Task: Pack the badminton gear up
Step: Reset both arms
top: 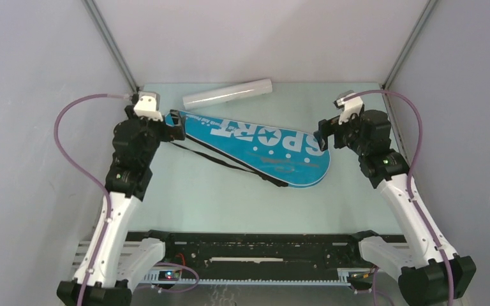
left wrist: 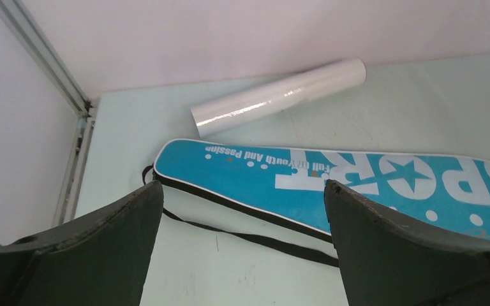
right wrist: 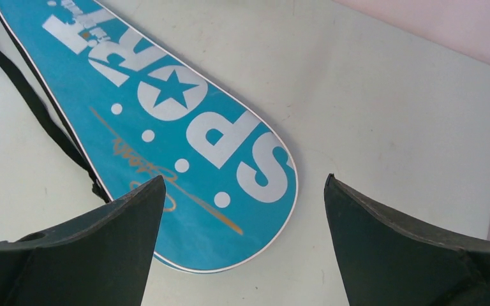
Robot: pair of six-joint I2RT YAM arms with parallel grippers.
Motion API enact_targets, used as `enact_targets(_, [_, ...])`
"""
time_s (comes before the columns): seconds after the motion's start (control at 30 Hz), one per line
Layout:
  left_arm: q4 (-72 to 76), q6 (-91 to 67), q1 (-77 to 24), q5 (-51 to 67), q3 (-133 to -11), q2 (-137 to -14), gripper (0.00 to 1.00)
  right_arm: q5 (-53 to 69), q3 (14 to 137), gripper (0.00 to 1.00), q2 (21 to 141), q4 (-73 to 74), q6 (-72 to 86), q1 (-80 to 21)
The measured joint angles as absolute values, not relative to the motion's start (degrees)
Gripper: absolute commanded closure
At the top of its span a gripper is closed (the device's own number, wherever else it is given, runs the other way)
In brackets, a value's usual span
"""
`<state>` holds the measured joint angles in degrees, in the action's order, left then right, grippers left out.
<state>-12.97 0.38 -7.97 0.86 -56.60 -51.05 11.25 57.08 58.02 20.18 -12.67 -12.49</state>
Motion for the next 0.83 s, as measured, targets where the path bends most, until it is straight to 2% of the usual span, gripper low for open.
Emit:
enact_targets(0.3, [-6.2, 2.5, -8.0, -1.2, -49.9, -40.4, 0.00, 7.0, 57.1, 0.00, 53.4, 20.0, -10.1, -11.6])
enact_targets(0.83, [-4.9, 3.4, -7.7, -2.3, -48.6, -40.2, 0.00, 6.5, 55.9, 0.01, 47.7, 19.7, -11.7, -10.2])
